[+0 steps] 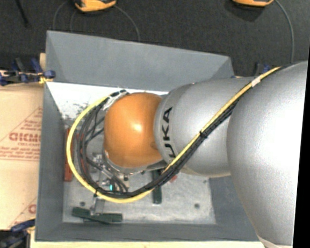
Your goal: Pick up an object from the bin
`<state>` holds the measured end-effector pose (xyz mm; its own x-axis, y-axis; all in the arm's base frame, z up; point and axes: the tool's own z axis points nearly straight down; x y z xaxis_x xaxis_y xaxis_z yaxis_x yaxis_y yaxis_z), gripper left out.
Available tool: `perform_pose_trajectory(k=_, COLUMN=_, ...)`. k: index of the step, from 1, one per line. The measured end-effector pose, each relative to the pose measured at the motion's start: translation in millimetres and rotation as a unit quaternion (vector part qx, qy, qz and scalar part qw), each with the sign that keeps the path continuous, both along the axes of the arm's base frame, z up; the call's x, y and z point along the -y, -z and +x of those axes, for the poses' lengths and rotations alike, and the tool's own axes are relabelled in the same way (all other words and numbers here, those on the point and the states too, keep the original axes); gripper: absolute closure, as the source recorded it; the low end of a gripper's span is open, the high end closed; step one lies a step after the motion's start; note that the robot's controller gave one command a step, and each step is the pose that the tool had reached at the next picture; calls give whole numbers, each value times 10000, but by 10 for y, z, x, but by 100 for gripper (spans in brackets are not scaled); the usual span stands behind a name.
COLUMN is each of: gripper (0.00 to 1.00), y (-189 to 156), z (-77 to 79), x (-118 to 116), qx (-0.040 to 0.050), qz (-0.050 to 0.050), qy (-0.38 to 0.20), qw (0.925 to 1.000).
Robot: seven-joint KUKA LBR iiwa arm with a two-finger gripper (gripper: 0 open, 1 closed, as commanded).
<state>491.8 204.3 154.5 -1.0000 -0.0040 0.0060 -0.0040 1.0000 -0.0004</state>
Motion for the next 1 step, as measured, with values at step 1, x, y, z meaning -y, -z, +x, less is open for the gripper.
perform_pose_trajectory(k=1, gripper=0, y=-42, z=22, x=8, qx=39, qz=10, qy=21, qw=10000)
